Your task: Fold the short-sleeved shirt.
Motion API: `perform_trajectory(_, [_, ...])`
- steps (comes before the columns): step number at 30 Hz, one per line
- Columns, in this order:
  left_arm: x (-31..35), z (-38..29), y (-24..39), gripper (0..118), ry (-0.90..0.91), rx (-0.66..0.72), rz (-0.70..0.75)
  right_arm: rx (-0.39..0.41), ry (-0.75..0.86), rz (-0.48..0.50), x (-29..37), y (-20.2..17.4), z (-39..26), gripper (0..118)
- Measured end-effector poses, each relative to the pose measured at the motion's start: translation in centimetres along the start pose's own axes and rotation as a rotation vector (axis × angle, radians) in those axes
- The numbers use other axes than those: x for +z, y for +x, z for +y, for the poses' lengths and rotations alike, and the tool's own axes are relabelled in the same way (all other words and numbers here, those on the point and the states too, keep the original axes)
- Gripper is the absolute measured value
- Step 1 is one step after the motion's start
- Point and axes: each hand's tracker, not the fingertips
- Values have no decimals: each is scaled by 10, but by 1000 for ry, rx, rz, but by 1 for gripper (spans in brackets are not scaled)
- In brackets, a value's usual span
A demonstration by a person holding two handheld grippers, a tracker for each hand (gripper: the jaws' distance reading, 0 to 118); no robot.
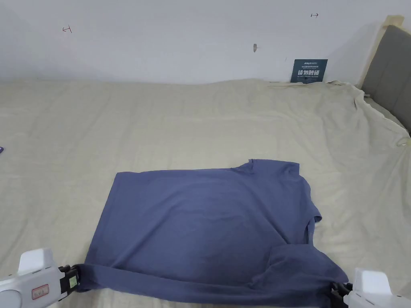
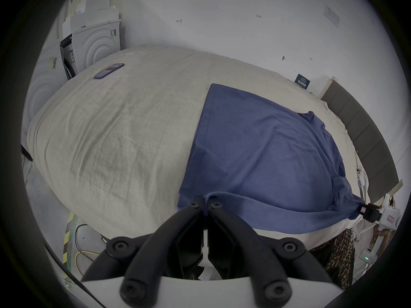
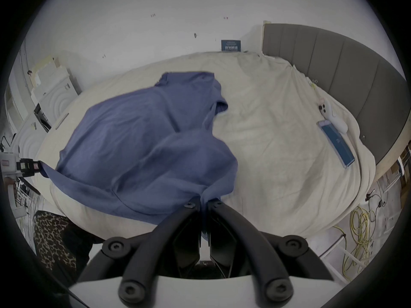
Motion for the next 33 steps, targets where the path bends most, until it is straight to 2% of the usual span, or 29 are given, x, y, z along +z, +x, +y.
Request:
perform_trajectory(8, [-18, 47, 5, 0, 60, 18, 16, 6, 83, 15, -5, -4, 68, 3])
perform_trajectory(17, [-82, 98, 24, 0, 32, -47, 68, 23, 37, 7, -76, -1, 130, 3])
perform_trajectory(21, [-116, 107, 30, 0, -13, -80, 104, 7, -19, -5, -115, 5, 141, 3])
perform_trajectory(27, [-156, 109, 34, 0, -85, -114, 147, 40, -111, -46, -166, 5, 143, 3])
perform_trajectory(33, [-168, 104, 35, 0, -109, -120, 164, 39, -163, -71, -186, -7, 136, 4])
